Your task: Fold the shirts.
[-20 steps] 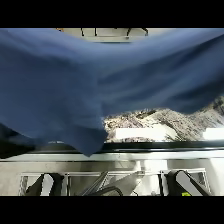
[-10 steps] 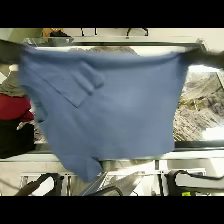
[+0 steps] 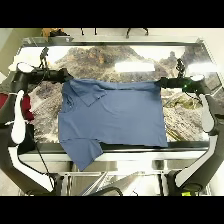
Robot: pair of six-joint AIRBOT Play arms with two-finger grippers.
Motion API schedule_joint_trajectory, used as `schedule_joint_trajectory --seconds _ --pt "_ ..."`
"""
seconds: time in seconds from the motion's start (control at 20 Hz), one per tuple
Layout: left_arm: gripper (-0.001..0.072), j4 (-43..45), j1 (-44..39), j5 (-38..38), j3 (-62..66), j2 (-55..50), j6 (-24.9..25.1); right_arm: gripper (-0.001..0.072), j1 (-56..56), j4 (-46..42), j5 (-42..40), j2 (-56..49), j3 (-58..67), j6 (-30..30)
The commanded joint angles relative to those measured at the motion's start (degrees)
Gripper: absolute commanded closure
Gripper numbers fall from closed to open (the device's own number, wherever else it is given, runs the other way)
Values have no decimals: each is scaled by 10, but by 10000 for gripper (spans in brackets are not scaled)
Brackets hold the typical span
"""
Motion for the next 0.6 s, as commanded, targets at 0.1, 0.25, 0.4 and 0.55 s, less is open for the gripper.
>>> schedule_joint_trajectory --seconds 0.1,0.25,0.4,0.55 --pt "695 123 -17 -52 170 -61 -80 693 3 -78 19 -40 112 78" --pt "695 153 -22 -20 117 -14 -80 693 5 -122 54 -5 112 80" --pt "694 180 -14 -38 59 13 -78 693 5 -167 111 14 90 100" --pt "694 196 -12 -53 14 27 -76 693 5 -177 120 40 24 99"
